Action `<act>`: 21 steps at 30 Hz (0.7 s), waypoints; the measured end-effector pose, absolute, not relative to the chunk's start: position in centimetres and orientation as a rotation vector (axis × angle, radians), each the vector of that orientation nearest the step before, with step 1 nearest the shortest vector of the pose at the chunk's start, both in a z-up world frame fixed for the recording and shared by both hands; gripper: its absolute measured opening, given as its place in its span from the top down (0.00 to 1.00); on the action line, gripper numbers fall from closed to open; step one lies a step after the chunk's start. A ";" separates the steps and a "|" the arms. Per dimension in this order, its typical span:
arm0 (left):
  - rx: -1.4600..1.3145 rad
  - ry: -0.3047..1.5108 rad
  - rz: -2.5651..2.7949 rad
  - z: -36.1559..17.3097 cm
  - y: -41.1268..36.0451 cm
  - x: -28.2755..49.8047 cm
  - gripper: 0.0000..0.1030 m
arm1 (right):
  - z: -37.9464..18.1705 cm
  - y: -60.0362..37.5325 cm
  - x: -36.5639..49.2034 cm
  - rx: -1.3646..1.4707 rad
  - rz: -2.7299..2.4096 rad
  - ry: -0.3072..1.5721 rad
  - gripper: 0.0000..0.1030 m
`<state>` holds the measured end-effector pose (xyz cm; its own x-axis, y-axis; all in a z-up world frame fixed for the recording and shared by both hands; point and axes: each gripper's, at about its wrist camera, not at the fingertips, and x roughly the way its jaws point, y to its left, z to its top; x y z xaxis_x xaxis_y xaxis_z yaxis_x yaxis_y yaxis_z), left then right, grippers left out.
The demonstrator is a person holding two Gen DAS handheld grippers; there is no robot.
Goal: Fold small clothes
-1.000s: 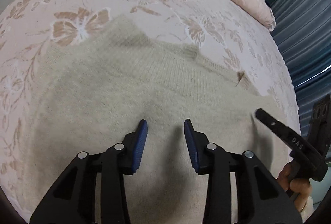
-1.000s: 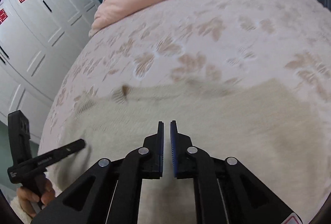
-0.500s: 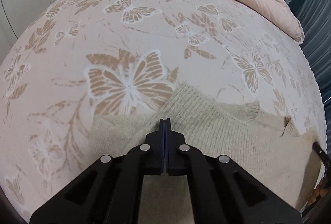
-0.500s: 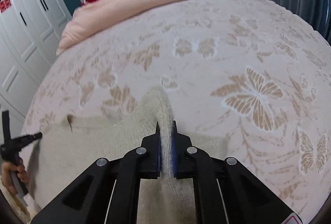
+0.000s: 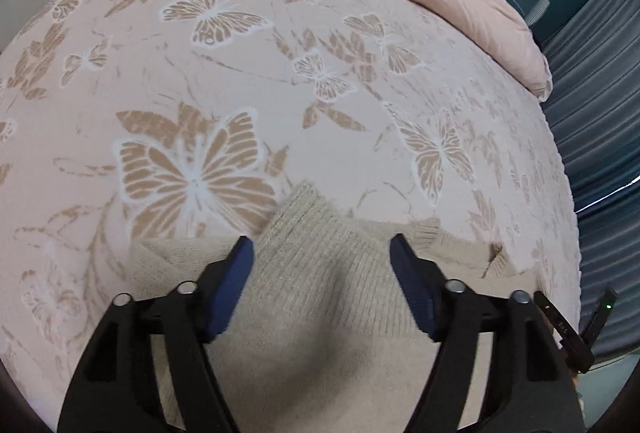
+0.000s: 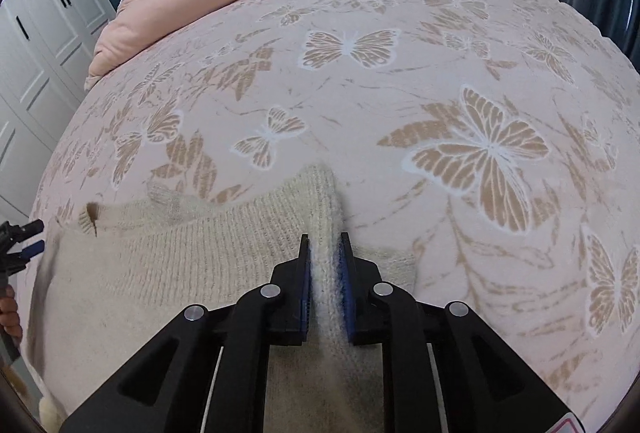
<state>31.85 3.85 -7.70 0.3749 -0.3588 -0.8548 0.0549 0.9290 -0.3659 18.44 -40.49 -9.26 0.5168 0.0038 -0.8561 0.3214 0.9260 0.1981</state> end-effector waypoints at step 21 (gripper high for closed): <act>-0.157 1.134 -0.145 -9.5 4.1 34.3 0.85 | -6.8 -41.6 17.9 0.471 -0.312 0.896 0.77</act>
